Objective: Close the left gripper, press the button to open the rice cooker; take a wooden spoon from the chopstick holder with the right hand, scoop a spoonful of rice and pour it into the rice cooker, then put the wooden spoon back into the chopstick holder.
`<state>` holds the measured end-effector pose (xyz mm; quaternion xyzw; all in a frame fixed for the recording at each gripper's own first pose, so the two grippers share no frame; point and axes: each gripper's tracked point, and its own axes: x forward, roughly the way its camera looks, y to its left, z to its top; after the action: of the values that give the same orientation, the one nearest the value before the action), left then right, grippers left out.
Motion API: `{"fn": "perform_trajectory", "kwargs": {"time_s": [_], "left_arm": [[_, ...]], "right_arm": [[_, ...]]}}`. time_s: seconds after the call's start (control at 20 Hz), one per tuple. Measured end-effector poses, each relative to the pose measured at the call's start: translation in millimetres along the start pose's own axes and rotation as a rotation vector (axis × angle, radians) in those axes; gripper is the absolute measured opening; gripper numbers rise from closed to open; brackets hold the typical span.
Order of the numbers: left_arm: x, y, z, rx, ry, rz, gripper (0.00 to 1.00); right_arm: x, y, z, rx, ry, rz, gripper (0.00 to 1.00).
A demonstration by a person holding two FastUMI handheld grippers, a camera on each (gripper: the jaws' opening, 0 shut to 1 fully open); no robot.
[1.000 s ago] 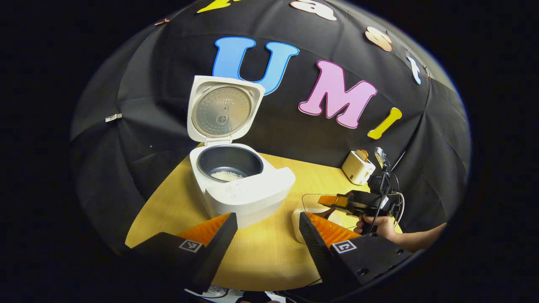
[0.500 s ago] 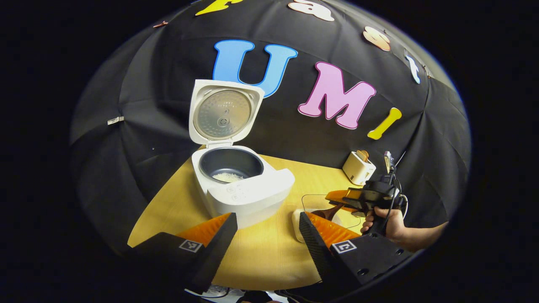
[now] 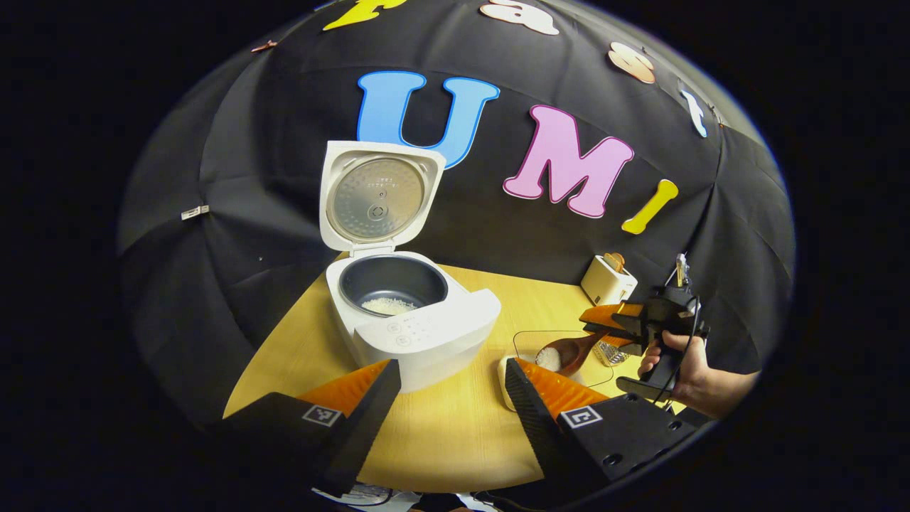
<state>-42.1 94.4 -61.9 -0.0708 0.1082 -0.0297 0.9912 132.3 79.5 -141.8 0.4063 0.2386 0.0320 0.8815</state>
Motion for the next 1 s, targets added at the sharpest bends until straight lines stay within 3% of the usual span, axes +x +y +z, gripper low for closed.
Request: {"fn": "perform_trajectory", "kwargs": {"time_s": [0.15,0.2,0.65,0.8,0.85,0.9,0.95,1.0], "left_arm": [[2,-2,1,-0.005,-0.006,-0.004,0.92],[2,-1,0,-0.007,-0.007,-0.004,0.96],[1,4,0,-0.030,-0.012,-0.012,0.96],[-1,11,-4,-0.040,-0.008,-0.003,0.96],[-1,13,-4,-0.046,-0.009,0.000,0.92],[-1,16,-4,-0.054,-0.010,0.004,0.96],[-1,20,-4,-0.066,-0.010,0.007,0.92],[-2,23,-5,-0.078,-0.010,0.010,0.96]], "right_arm": [[-3,6,11,0.043,-0.011,0.013,0.14],[-6,11,13,0.047,-0.013,0.021,0.14],[-11,72,43,0.055,-0.030,0.105,0.14],[-10,93,41,0.074,-0.008,0.128,0.14],[-10,103,39,0.080,0.004,0.138,0.14],[-8,110,36,0.083,0.012,0.147,0.14],[-8,117,33,0.083,0.021,0.155,0.14],[-6,124,31,0.085,0.028,0.161,0.14]]}}
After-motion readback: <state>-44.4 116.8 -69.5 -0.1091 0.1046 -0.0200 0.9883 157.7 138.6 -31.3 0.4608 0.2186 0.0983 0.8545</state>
